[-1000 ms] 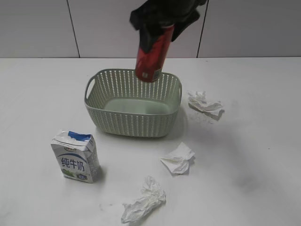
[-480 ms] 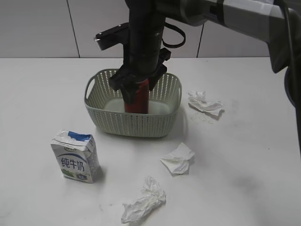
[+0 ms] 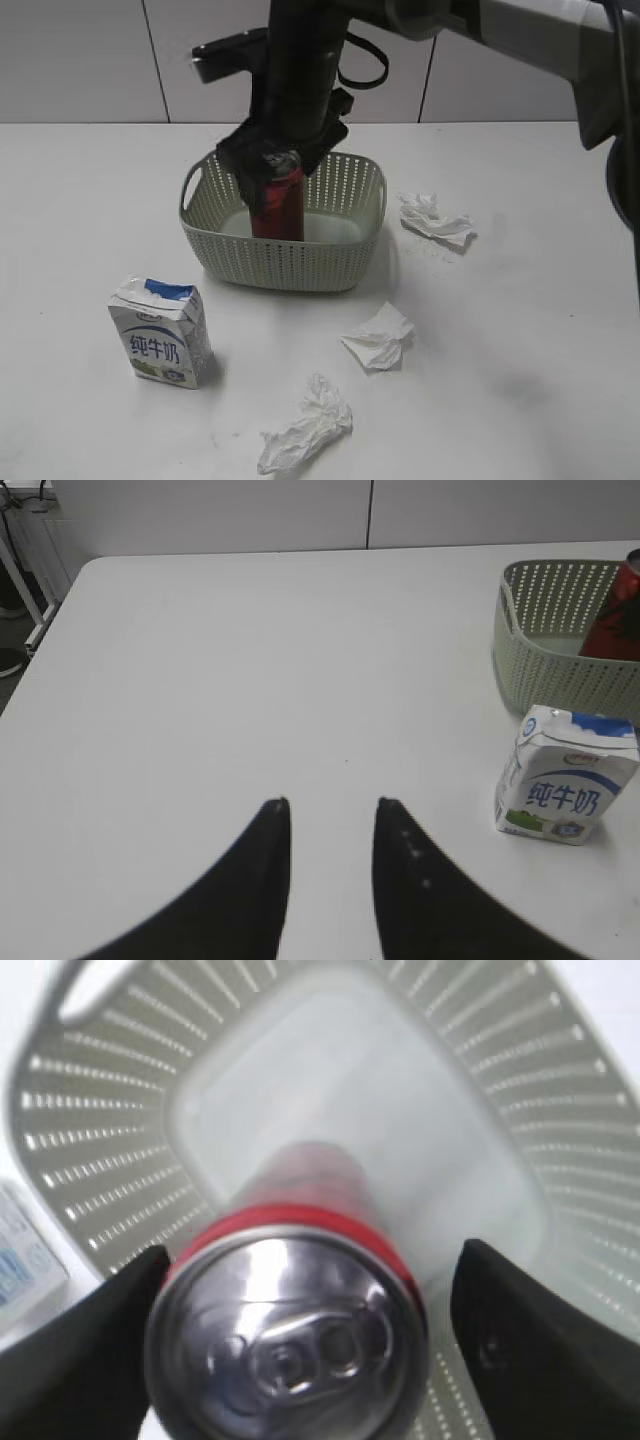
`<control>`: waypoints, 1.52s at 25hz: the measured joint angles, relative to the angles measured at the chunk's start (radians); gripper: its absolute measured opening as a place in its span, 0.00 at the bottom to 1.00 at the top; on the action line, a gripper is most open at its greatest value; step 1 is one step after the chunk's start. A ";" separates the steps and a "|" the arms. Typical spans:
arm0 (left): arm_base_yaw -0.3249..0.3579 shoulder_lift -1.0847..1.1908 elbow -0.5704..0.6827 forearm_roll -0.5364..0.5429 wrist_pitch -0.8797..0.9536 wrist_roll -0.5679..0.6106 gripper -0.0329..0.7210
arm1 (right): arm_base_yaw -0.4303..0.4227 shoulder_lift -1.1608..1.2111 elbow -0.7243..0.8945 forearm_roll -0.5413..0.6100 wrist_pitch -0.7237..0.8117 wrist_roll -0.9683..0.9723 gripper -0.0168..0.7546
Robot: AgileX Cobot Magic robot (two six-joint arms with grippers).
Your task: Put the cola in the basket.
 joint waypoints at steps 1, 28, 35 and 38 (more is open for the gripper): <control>0.000 0.000 0.000 0.000 0.000 0.000 0.35 | 0.000 0.000 -0.021 0.001 -0.003 0.000 0.85; 0.000 0.000 0.000 -0.001 0.000 0.000 0.35 | -0.472 -0.117 -0.291 -0.092 -0.012 0.164 0.79; 0.000 0.000 0.000 -0.001 0.000 0.000 0.35 | -0.731 -0.307 -0.024 0.079 -0.013 0.113 0.79; 0.000 0.000 0.000 -0.001 0.000 0.000 0.35 | -0.795 -0.411 0.140 0.089 -0.014 0.072 0.79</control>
